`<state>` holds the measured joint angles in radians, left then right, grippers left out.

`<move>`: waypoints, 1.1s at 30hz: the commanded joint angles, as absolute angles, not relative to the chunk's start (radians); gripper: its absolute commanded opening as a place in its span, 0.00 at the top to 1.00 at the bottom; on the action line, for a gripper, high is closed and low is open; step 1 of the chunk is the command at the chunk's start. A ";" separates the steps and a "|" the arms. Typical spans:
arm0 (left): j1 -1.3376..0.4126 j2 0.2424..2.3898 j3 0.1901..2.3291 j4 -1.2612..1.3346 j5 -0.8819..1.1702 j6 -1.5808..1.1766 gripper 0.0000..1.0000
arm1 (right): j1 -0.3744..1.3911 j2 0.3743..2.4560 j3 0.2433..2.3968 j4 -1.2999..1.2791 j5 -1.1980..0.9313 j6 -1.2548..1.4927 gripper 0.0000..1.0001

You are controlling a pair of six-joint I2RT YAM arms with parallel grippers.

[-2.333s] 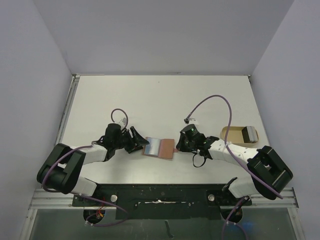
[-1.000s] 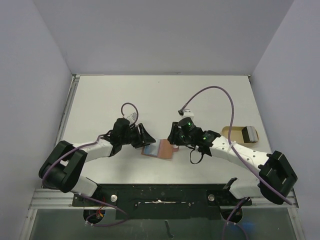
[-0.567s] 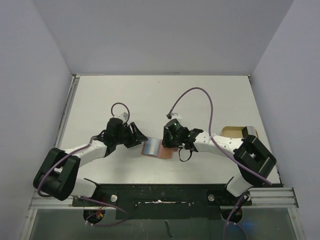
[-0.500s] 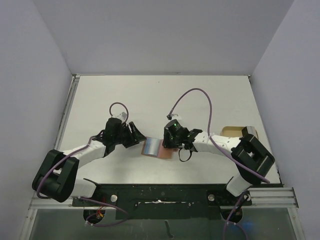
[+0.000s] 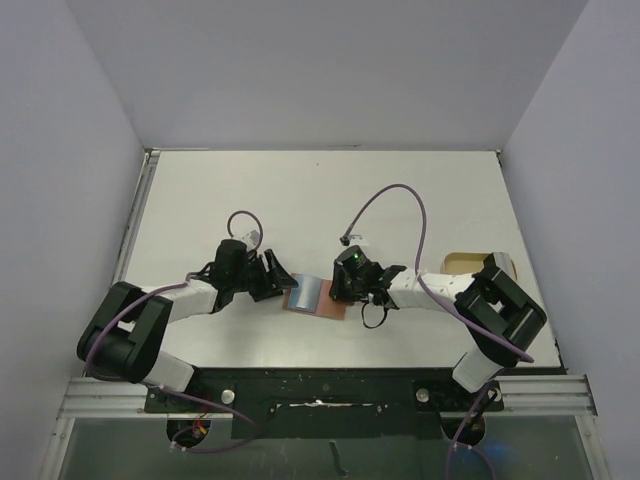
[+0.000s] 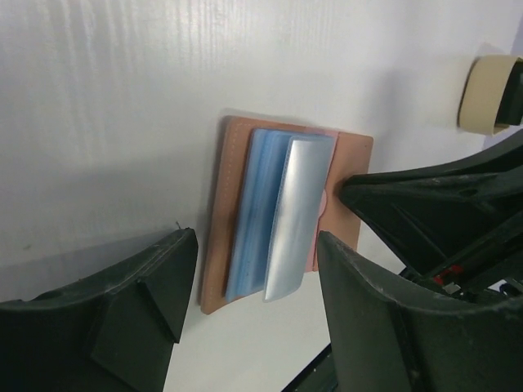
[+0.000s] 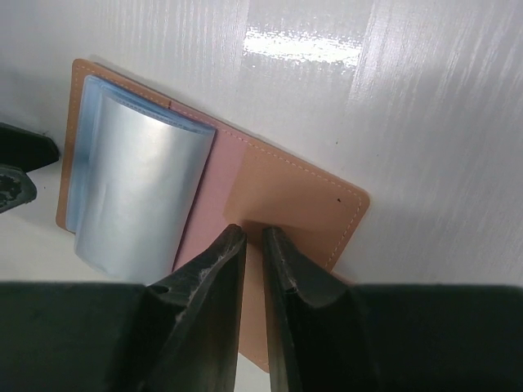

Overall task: Put the credit cards into the card holder
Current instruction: Open the card holder at the center of the board.

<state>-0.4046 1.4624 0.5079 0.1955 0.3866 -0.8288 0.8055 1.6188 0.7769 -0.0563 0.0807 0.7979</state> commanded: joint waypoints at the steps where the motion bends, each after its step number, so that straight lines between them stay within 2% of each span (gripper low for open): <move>1: -0.408 1.504 0.469 0.417 0.525 -0.906 0.41 | 0.802 1.634 0.737 -0.042 0.086 0.802 0.82; 7: -0.412 1.511 0.419 0.590 0.601 -1.020 0.46 | 0.802 1.630 0.722 -0.027 0.078 0.804 0.83; 18: -0.423 1.487 0.414 0.596 0.593 -1.032 0.50 | 0.803 1.608 0.707 -0.012 0.077 0.806 0.83; 24: -0.438 1.480 0.426 0.564 0.565 -1.006 0.56 | 0.805 1.605 0.707 -0.013 0.078 0.802 0.83; 27: -0.441 1.485 0.424 0.578 0.569 -1.008 0.62 | 0.806 1.601 0.706 -0.012 0.078 0.804 0.83; 33: -0.449 1.490 0.425 0.604 0.577 -1.025 0.82 | 0.806 1.591 0.701 -0.011 0.081 0.807 0.83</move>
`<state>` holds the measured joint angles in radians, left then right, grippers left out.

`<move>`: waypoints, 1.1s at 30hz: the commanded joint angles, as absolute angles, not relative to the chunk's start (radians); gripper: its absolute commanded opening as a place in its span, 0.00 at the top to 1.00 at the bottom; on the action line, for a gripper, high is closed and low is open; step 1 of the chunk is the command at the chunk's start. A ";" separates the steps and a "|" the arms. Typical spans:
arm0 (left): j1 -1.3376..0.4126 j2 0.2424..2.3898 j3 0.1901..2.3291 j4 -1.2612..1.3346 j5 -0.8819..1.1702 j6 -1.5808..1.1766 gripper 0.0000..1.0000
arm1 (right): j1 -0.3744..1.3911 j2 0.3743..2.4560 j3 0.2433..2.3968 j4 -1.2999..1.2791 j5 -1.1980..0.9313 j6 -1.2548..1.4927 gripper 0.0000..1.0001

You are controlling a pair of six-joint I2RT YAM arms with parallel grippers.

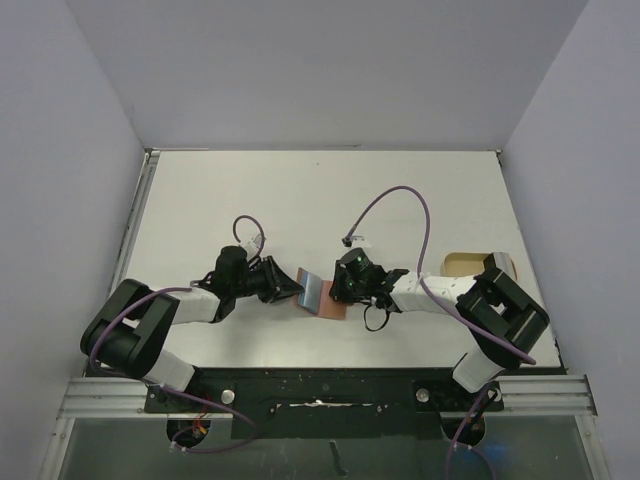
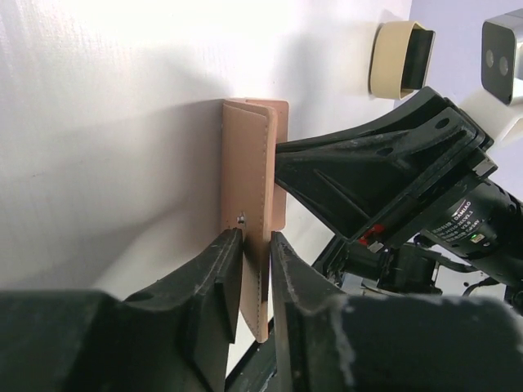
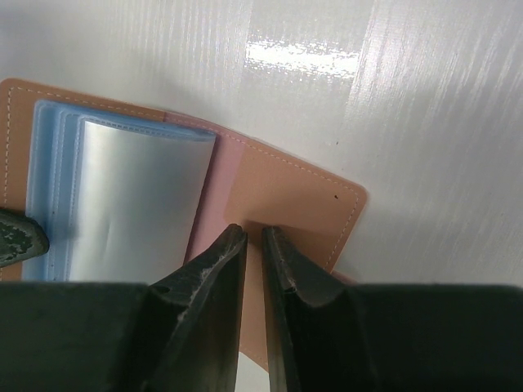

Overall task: Put the credit cards into the card holder
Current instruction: Open the card holder at the center of the board.

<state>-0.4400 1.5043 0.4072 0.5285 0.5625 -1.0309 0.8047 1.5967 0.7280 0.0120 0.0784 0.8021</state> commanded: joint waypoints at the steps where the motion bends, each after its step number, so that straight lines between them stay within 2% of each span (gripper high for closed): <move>1: -0.449 1.491 0.425 0.604 0.577 -1.025 0.84 | 0.806 1.591 0.700 -0.011 0.081 0.807 0.83; 4: -0.451 1.496 0.426 0.607 0.575 -1.023 0.87 | 0.808 1.592 0.699 -0.011 0.081 0.807 0.83; 8: -0.453 1.509 0.429 0.607 0.570 -1.019 0.87 | 0.810 1.588 0.699 -0.009 0.083 0.805 0.83; 15: -0.462 1.529 0.440 0.604 0.561 -1.009 0.78 | 0.810 1.586 0.698 -0.008 0.083 0.805 0.83; 19: -0.468 1.532 0.451 0.581 0.545 -0.992 0.76 | 0.810 1.583 0.698 -0.008 0.083 0.805 0.83; 20: -0.469 1.533 0.454 0.576 0.544 -0.990 0.76 | 0.810 1.582 0.697 -0.008 0.083 0.805 0.83; 23: -0.471 1.529 0.455 0.577 0.540 -0.989 0.88 | 0.810 1.580 0.695 -0.006 0.083 0.805 0.83; 24: -0.471 1.523 0.454 0.577 0.539 -0.989 0.89 | 0.810 1.580 0.695 -0.006 0.083 0.806 0.83; 31: -0.472 1.483 0.434 0.617 0.540 -1.002 0.89 | 0.811 1.585 0.696 -0.004 0.083 0.804 0.83; 33: -0.472 1.480 0.430 0.631 0.549 -1.009 0.86 | 0.810 1.586 0.695 -0.006 0.082 0.804 0.83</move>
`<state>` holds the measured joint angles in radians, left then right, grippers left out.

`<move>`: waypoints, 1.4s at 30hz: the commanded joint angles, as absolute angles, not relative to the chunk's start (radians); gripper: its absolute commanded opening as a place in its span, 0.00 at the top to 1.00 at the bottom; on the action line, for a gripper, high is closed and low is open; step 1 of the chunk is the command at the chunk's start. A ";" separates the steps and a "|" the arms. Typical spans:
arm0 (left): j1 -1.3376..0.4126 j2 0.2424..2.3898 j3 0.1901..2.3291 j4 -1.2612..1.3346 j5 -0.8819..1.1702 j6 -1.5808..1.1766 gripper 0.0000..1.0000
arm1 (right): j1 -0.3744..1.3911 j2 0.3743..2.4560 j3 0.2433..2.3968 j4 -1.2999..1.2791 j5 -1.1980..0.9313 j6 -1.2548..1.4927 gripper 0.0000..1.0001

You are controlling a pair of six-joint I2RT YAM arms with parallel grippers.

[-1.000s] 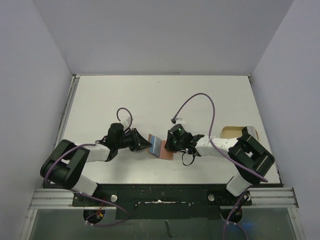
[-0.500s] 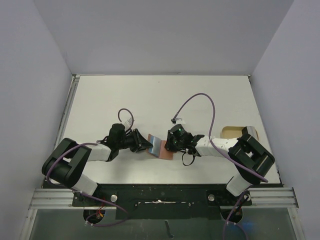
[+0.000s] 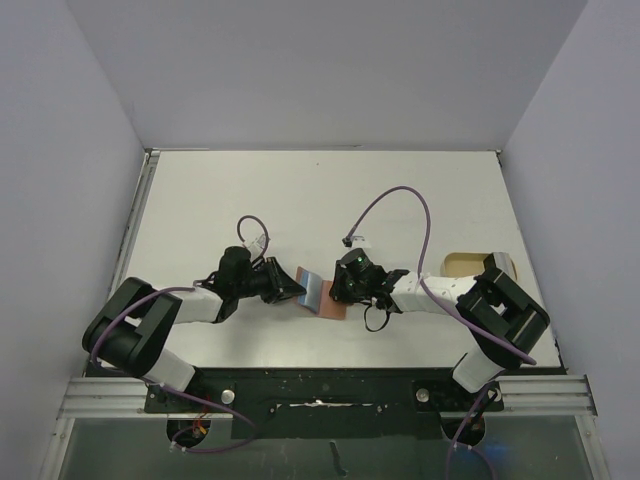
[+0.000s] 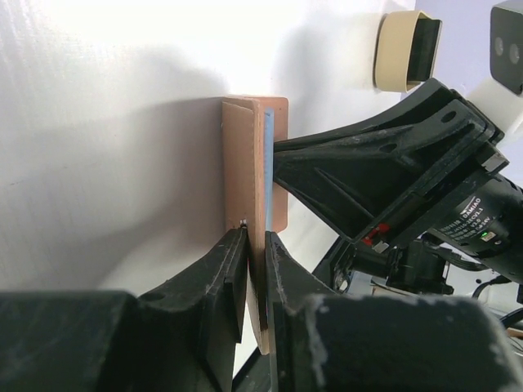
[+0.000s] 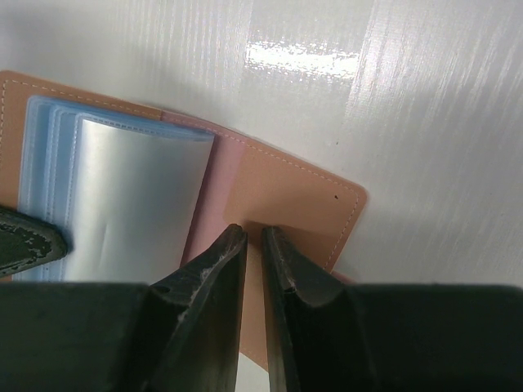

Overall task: Put the credit cards into the card holder
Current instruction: Open the card holder at the center of the board.

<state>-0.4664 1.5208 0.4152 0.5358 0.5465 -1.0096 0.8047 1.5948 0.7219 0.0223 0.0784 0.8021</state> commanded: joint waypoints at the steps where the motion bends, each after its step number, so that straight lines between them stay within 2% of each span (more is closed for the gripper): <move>1: -0.472 1.480 0.430 0.632 0.552 -1.009 0.84 | 0.811 1.586 0.695 -0.005 0.082 0.804 0.83; 8: -0.478 1.485 0.418 0.658 0.556 -1.017 0.90 | 0.818 1.586 0.699 -0.005 0.083 0.805 0.83; 13: -0.481 1.486 0.425 0.660 0.561 -1.020 0.80 | 0.819 1.584 0.701 -0.010 0.084 0.805 0.83; 16: -0.482 1.488 0.427 0.660 0.560 -1.019 0.88 | 0.818 1.582 0.704 -0.013 0.087 0.805 0.83; 18: -0.483 1.490 0.425 0.666 0.562 -1.019 0.99 | 0.821 1.580 0.706 -0.015 0.089 0.805 0.83; 24: -0.484 1.486 0.419 0.658 0.552 -1.015 1.00 | 0.821 1.568 0.710 -0.028 0.091 0.807 0.82; 28: -0.485 1.445 0.423 0.585 0.513 -0.977 1.00 | 0.827 1.515 0.746 -0.085 0.086 0.808 0.74; 34: -0.497 1.333 0.442 0.425 0.396 -0.905 1.00 | 0.834 1.401 0.796 -0.133 0.083 0.824 0.51; 38: -0.522 1.275 0.464 0.328 0.321 -0.868 1.00 | 0.840 1.406 0.829 -0.130 0.079 0.840 0.37; 42: -0.526 1.264 0.456 0.319 0.302 -0.869 1.00 | 0.842 1.452 0.884 -0.145 0.070 0.840 0.33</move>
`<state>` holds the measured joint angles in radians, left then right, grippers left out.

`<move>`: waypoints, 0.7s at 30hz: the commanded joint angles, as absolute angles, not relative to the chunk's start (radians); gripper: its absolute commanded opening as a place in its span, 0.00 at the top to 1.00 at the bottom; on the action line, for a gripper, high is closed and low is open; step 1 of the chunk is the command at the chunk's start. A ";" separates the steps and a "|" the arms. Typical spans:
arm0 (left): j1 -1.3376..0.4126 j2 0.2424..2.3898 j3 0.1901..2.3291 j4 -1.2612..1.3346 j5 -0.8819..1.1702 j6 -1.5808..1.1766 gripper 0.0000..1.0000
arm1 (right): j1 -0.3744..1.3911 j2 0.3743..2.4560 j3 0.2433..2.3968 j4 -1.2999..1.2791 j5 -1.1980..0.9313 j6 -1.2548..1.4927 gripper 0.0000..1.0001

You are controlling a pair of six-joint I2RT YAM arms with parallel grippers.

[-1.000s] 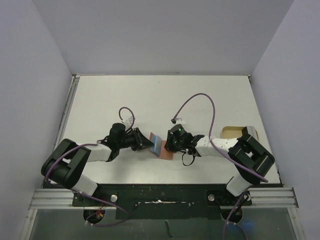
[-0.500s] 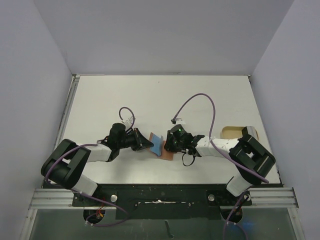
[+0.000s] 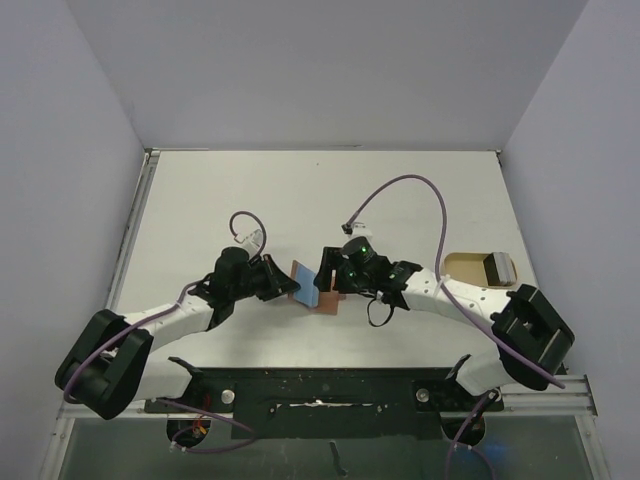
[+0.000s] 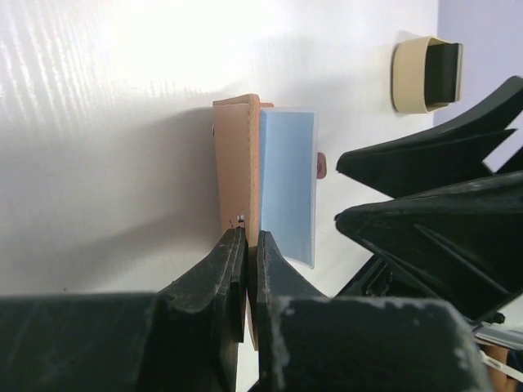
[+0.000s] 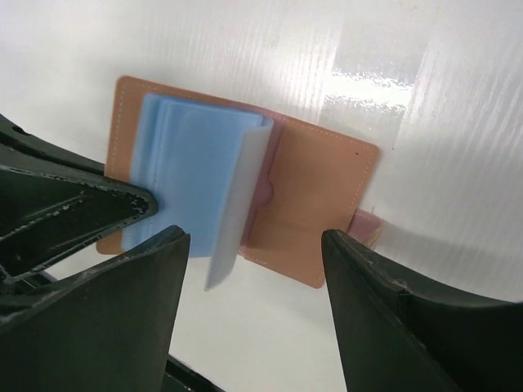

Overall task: Put the credit cards into the card holder
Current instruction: Open the card holder at the center of the board.

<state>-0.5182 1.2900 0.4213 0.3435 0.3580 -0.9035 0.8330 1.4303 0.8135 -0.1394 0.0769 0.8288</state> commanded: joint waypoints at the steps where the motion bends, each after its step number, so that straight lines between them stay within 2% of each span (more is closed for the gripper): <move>1: -0.527 1.265 0.454 0.319 0.303 -0.868 1.00 | 0.842 1.461 0.893 -0.145 0.062 0.837 0.33; 8: -0.523 1.269 0.419 0.382 0.336 -0.910 1.00 | 0.842 1.531 0.924 -0.200 0.122 0.817 0.36; 12: -0.516 1.290 0.394 0.429 0.372 -0.939 1.00 | 0.826 1.557 0.885 -0.226 0.155 0.812 0.49; 17: -0.490 1.296 0.390 0.411 0.381 -0.941 1.00 | 0.827 1.578 0.855 -0.259 0.184 0.817 0.61; 21: -0.479 1.287 0.431 0.276 0.335 -0.875 0.76 | 0.833 1.593 0.846 -0.276 0.201 0.822 0.65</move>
